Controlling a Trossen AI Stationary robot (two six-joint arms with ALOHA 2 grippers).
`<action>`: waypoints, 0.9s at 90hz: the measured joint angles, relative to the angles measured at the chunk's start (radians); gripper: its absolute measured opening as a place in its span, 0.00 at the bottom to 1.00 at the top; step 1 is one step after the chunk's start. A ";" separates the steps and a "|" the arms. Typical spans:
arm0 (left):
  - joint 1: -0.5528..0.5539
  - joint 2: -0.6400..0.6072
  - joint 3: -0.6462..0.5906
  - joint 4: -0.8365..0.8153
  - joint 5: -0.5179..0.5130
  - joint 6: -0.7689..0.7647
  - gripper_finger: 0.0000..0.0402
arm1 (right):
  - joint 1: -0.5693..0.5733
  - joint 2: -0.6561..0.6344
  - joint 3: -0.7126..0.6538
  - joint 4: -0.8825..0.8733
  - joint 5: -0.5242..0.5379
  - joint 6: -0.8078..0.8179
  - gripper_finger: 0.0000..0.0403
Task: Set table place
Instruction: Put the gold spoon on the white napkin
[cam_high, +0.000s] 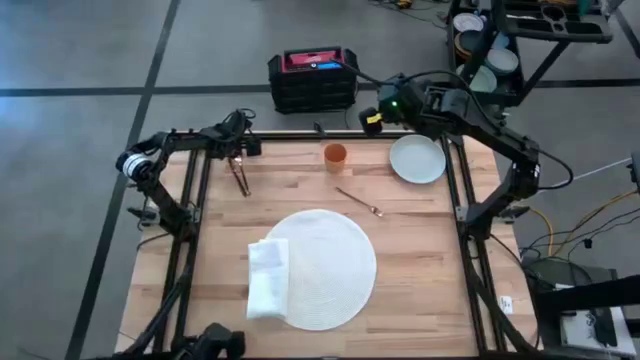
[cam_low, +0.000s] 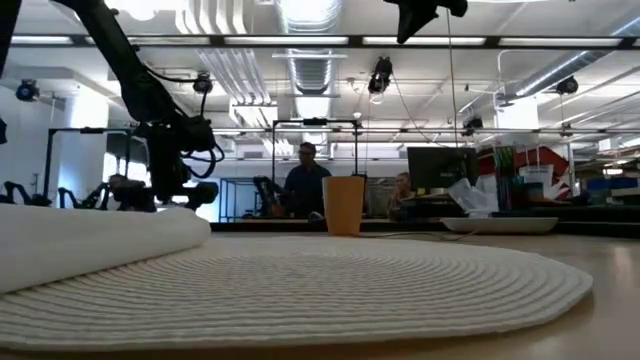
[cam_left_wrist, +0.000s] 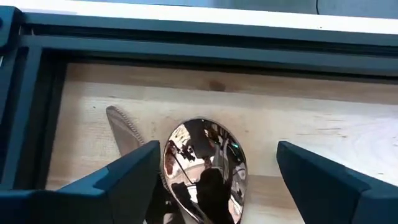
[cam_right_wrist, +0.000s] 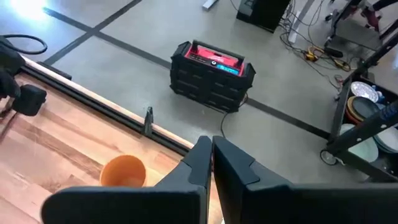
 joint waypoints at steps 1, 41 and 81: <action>0.000 0.000 0.000 0.000 0.000 0.000 0.77 | 0.000 0.000 0.000 0.000 0.000 0.005 0.00; -0.003 -0.004 -0.029 0.011 0.010 -0.031 0.77 | 0.000 0.000 0.000 0.000 0.000 0.022 0.00; -0.002 -0.002 -0.032 0.039 0.013 -0.035 0.37 | 0.000 0.000 0.000 0.003 0.000 0.024 0.00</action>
